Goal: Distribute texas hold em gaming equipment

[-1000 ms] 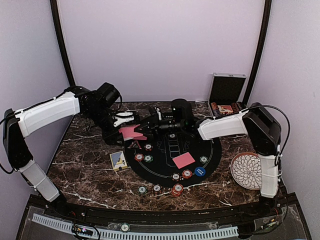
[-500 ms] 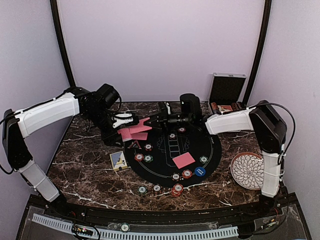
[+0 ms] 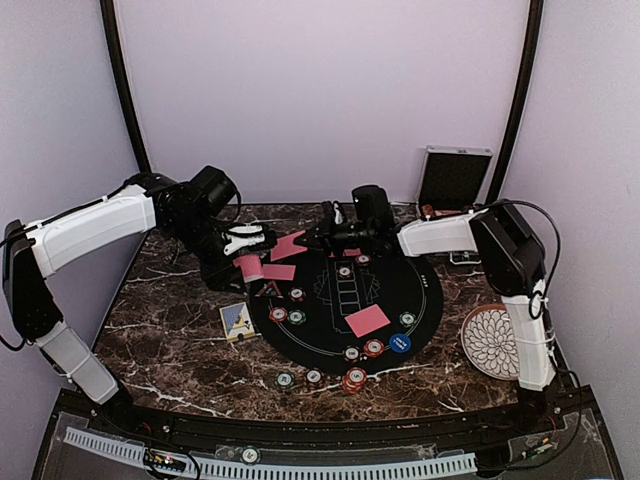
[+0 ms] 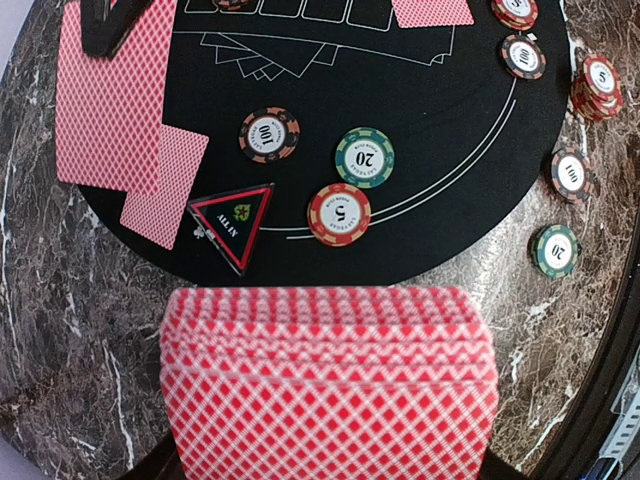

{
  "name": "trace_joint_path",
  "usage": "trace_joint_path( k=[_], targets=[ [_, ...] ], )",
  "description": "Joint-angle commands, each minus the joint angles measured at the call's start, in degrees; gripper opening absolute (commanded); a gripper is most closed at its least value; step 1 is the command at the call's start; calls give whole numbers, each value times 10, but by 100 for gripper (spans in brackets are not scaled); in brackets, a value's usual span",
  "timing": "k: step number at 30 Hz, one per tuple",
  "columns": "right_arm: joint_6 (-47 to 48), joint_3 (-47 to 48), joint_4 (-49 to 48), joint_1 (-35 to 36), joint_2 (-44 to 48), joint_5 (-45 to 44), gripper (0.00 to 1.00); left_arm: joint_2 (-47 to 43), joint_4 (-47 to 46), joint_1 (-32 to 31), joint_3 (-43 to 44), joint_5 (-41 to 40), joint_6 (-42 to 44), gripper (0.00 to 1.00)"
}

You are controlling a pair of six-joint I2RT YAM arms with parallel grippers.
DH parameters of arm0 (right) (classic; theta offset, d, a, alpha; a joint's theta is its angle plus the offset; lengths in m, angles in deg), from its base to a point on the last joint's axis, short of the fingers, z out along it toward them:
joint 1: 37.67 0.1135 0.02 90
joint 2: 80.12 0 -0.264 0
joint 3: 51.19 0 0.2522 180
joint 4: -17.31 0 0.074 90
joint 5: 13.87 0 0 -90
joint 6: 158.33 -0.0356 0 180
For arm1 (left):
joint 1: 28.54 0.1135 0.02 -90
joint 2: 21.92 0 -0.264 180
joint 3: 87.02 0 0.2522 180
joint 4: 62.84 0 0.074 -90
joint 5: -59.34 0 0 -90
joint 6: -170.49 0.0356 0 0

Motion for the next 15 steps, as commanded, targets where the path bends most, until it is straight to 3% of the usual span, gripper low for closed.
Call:
trace_joint_path(
  k=[1,15],
  targets=[
    [19,74,35,10,-57,-23,0,-28,8,2,-2,7,6,0],
    [56,256,134,26,-202,-89,1,-24,16,2,10,14,5,0]
  ],
)
